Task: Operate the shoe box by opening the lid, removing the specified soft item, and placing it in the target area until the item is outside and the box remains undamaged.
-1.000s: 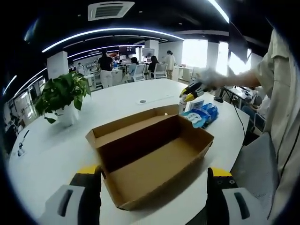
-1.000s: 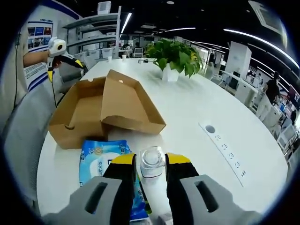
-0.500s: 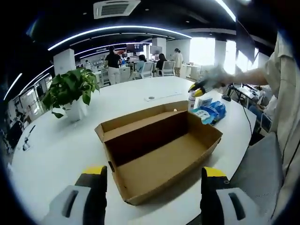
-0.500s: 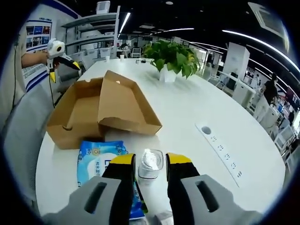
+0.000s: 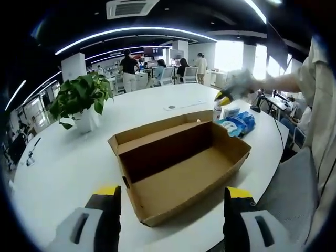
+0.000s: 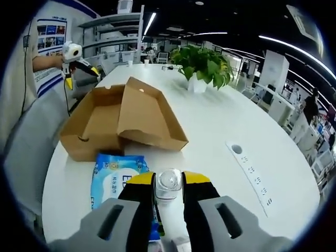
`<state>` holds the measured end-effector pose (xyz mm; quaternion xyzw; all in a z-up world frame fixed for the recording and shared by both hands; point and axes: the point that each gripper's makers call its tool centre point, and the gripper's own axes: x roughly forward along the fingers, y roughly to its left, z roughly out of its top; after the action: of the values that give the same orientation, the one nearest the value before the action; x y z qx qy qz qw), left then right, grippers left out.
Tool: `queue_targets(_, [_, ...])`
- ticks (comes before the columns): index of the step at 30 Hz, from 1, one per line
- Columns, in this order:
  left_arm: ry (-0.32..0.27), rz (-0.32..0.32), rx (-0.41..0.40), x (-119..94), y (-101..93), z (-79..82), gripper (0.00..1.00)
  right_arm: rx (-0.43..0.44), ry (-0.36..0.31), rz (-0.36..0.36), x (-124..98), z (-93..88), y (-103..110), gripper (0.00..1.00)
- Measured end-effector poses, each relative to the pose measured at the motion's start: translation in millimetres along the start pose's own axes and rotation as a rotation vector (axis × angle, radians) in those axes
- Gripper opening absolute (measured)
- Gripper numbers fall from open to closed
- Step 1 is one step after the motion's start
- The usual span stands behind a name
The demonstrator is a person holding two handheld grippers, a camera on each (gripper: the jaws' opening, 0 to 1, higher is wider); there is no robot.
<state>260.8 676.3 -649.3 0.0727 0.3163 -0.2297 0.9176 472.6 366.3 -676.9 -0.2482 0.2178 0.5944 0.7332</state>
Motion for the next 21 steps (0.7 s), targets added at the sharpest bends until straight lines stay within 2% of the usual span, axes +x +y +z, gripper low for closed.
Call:
queue_targets(5, [0.003, 0.016, -0.013, -0.2, 3.8, -1.5, 0.80, -0.030, 0.018, 0.013, 0.4, 0.4, -4.3, 0.17])
queue_targets(15, [0.007, 0.031, -0.028, -1.8, 6.2, -5.5, 0.78, -0.075, 0.046, 0.057, 2.7, 1.7, 0.6, 0.17])
queue_targets(21, [0.010, 0.042, -0.039, -1.9, 8.8, -6.5, 0.76, -0.091, 0.061, 0.074, 1.7, 0.1, 2.8, 0.23])
